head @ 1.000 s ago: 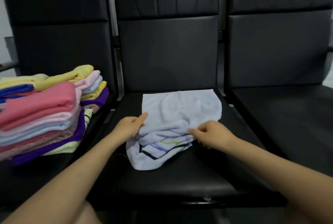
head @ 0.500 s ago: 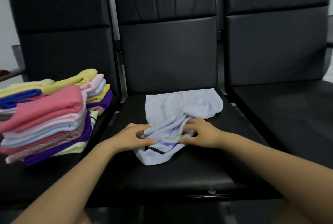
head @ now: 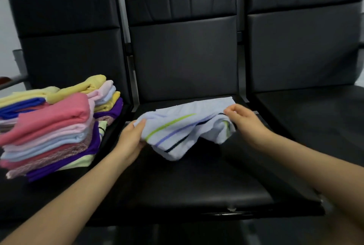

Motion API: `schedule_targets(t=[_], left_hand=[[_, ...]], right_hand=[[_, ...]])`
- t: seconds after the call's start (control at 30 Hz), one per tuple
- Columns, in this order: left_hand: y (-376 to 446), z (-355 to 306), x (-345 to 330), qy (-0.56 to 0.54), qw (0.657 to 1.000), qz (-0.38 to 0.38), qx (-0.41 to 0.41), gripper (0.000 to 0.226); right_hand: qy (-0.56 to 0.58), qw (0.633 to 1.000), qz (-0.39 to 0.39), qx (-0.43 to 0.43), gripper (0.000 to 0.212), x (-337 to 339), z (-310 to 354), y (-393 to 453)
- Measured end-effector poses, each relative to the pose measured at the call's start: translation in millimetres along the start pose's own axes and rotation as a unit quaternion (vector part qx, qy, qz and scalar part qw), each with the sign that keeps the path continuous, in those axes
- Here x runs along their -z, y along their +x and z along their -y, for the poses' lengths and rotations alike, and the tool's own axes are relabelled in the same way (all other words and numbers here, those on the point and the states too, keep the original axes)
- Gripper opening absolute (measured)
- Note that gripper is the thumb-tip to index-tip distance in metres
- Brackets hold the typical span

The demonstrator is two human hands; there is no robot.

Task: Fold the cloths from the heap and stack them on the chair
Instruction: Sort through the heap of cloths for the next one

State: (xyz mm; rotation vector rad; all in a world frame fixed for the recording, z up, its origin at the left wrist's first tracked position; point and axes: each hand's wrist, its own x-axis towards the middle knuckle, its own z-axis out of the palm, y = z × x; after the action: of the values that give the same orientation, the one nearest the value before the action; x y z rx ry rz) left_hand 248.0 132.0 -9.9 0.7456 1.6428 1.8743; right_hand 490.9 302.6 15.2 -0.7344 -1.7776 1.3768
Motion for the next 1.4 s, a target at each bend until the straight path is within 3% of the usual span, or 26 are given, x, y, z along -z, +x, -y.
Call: schedule_targets(t=[0.07, 0.13, 0.2, 0.27, 0.3, 0.37, 0.43, 0.47, 0.5, 0.57, 0.67, 0.7, 0.77, 0.87, 0.97, 1.03, 1.1, 1.17, 1.23, 1.27, 1.33, 1.4], left_hand=[[-9.2, -13.8, -2.9, -0.024, 1.0, 0.014, 0.01, 0.028], [-16.4, -28.3, -6.7, -0.008, 0.999, 0.026, 0.046, 0.025], [-21.5, -39.2, -7.8, 0.041, 0.995, 0.03, 0.089, 0.024], [-14.3, -38.9, -4.7, 0.12, 0.991, -0.005, 0.063, 0.024], [-7.6, -33.5, -0.2, 0.16, 0.986, -0.041, 0.032, 0.027], [-4.9, -23.0, 2.3, 0.28, 0.954, -0.106, -0.013, 0.038], [-9.2, -12.4, -6.7, 0.402, 0.906, -0.101, -0.091, 0.027], [-15.7, -9.5, -15.7, 0.436, 0.887, -0.073, -0.129, 0.017], [-24.9, -6.3, -26.1, 0.455, 0.877, -0.027, -0.151, 0.01], [-46.9, 0.5, -46.5, 0.498, 0.847, 0.086, -0.165, 0.024], [-61.5, 18.1, -56.9, 0.619, 0.724, 0.174, -0.249, 0.063], [-60.7, 21.8, -53.7, 0.624, 0.714, 0.187, -0.257, 0.069], [-54.7, 24.2, -44.0, 0.595, 0.729, 0.197, -0.277, 0.064], [-51.7, 29.2, -35.6, 0.596, 0.702, 0.2, -0.335, 0.054], [-56.4, 33.3, -39.9, 0.598, 0.714, 0.181, -0.316, 0.058], [-53.8, 34.5, -44.2, 0.586, 0.739, 0.158, -0.292, 0.053], [-50.1, 29.5, -46.7, 0.548, 0.787, 0.14, -0.246, 0.051], [-44.5, 21.2, -44.9, 0.452, 0.866, 0.137, -0.165, 0.044], [-38.0, 10.4, -38.9, 0.345, 0.925, 0.128, -0.094, 0.036], [-34.3, 5.0, -34.5, 0.325, 0.934, 0.125, -0.08, 0.031], [-28.5, -3.2, -25.1, 0.335, 0.93, 0.135, -0.065, 0.024], [-26.1, -8.0, -17.2, 0.344, 0.926, 0.148, -0.04, 0.025]], right_hand=[[0.077, 0.996, 0.013, -0.032, 0.022, 12.8, 19.5, -10.3], [0.136, 0.984, 0.1, -0.063, 0.023, 23.7, 39.0, -24.5], [0.187, 0.959, 0.192, -0.098, 0.031, 34.0, 56.0, -36.8], [0.214, 0.944, 0.217, -0.128, 0.035, 39.2, 63.8, -38.8], [0.194, 0.95, 0.202, -0.136, 0.033, 39.2, 60.5, -36.3], [0.015, 0.985, 0.127, -0.115, 0.024, 35.4, 35.8, -25.3], [-0.215, 0.97, 0.063, -0.094, 0.014, 32.3, 4.9, -13.1], [-0.272, 0.954, 0.073, -0.106, 0.018, 32.5, -7.6, -8.7], [-0.294, 0.941, 0.107, -0.128, 0.027, 33.1, -15.5, -6.3], [-0.311, 0.923, 0.189, -0.127, 0.051, 35.6, -20.9, -5.4], [-0.368, 0.896, 0.243, -0.049, 0.057, 35.9, -20.6, -6.5], [-0.387, 0.887, 0.251, -0.026, 0.05, 35.0, -23.0, -5.9], [-0.415, 0.874, 0.251, 0.024, 0.029, 33.9, -27.4, -4.2], [-0.402, 0.89, 0.212, 0.029, 0.015, 35.7, -29.8, -0.5], [-0.293, 0.938, 0.179, -0.044, 0.018, 42.6, -22.7, 3.1], [-0.191, 0.954, 0.204, -0.111, 0.024, 47.6, -15.9, 1.1], [-0.11, 0.957, 0.225, -0.145, 0.034, 51.6, -15.0, 2.8], [-0.063, 0.961, 0.216, -0.16, 0.034, 53.3, -14.1, 5.9], [-0.092, 0.967, 0.187, -0.146, 0.017, 50.7, -15.1, 8.8], [-0.156, 0.964, 0.173, -0.128, 0.008, 49.2, -15.2, 8.2], [-0.305, 0.935, 0.158, -0.09, 0.017, 45.7, -15.5, 6.2], [-0.357, 0.92, 0.15, -0.063, 0.028, 39.7, -19.2, 2.4]])
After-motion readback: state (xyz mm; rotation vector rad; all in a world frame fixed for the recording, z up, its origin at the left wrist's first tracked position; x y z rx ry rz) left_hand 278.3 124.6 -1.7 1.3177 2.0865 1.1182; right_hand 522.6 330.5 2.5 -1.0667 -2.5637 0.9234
